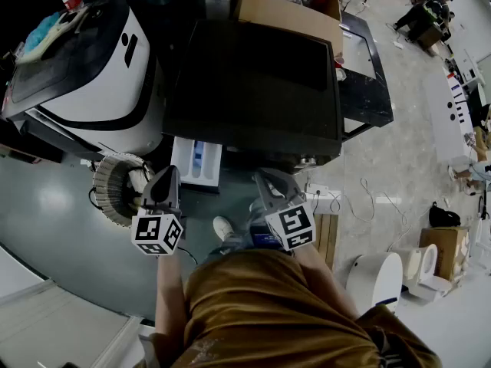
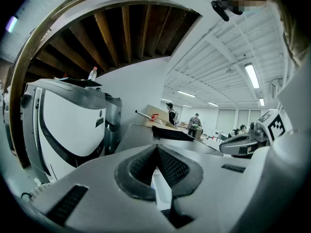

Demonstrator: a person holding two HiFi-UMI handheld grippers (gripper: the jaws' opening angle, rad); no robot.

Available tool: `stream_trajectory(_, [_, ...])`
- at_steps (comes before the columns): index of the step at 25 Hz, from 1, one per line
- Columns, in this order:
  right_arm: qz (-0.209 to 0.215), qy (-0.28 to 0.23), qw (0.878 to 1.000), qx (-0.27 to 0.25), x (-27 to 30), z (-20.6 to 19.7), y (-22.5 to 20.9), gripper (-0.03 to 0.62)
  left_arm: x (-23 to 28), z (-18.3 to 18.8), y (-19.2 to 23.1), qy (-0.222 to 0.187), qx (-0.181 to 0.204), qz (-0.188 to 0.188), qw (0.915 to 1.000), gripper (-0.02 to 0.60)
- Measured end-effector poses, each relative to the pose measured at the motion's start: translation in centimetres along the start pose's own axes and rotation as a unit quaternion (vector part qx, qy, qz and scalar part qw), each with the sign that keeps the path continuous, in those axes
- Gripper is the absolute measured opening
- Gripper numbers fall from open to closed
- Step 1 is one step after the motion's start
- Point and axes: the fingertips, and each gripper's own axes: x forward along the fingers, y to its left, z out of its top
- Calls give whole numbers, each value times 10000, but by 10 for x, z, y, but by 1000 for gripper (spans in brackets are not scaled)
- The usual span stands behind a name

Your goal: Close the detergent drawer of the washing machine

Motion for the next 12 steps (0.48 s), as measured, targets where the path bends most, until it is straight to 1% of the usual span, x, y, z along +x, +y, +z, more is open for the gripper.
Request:
stream_trajectory(7, [-8,45,10000,-27,4,-2,-1,12,-1,-4,9,27,-51,123,9999,25])
stream_trajectory(12, [60,91,9999,10,6,-4,1,12,-3,-7,12,27,-89,179,9998,25])
